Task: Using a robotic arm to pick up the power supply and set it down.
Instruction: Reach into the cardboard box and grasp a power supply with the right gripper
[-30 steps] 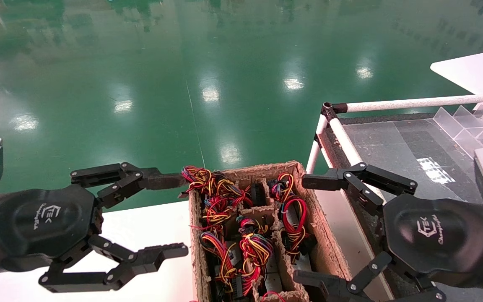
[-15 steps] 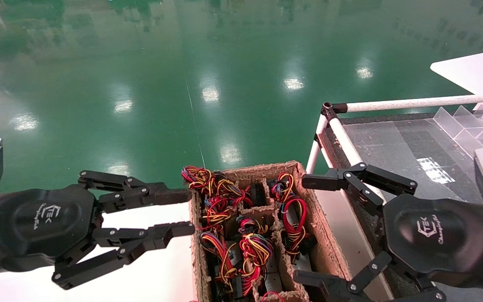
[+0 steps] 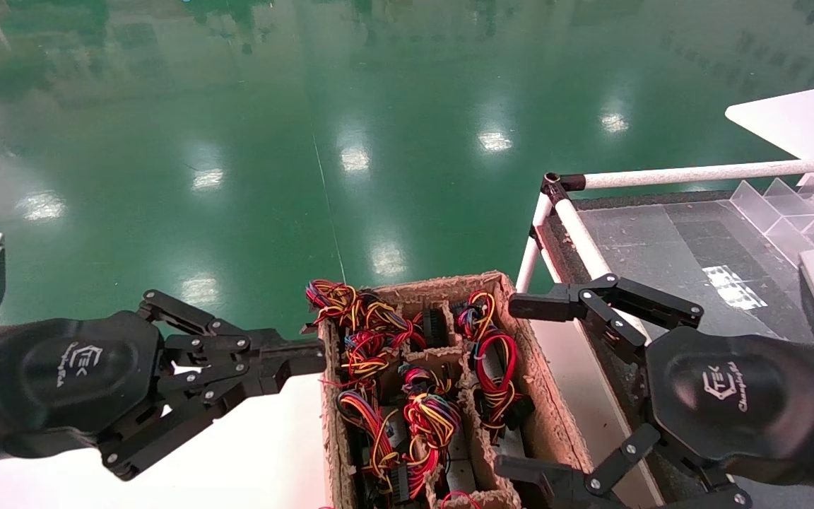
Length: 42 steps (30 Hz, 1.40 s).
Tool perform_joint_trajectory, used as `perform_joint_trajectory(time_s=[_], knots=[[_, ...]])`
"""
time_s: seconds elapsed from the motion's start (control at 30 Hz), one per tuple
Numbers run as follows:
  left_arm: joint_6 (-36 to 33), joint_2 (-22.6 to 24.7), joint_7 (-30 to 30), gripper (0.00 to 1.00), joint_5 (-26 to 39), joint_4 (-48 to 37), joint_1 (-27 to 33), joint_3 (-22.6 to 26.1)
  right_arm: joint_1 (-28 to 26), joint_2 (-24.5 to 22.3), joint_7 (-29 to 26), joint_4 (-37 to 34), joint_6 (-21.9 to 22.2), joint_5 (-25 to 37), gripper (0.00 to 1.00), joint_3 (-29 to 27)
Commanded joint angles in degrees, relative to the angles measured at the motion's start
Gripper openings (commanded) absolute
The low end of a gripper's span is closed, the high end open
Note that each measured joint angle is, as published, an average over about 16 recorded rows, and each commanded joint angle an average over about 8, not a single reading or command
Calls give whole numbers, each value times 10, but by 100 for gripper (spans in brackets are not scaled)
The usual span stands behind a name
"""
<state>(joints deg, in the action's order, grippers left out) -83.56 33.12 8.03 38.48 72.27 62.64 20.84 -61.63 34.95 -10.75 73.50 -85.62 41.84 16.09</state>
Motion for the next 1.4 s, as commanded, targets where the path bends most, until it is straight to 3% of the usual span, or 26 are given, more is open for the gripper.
perform_joint_trajectory(time_s=[0.03,0.23,0.77,1.03,1.4], knots=[[0,0,0,26,0,0,0,0,0,0,0,0,0,0,100,0],[0,0,0,100,0,0,0,0,0,0,0,0,0,0,100,0],[0,0,0,100,0,0,0,0,-7,2,1,-52,23,37,100,10],[0,0,0,100,0,0,0,0,-68,25,-27,-105,40,128,100,55],[0,0,0,100,0,0,0,0,-179,88,-24,-239,11,274,100,136]])
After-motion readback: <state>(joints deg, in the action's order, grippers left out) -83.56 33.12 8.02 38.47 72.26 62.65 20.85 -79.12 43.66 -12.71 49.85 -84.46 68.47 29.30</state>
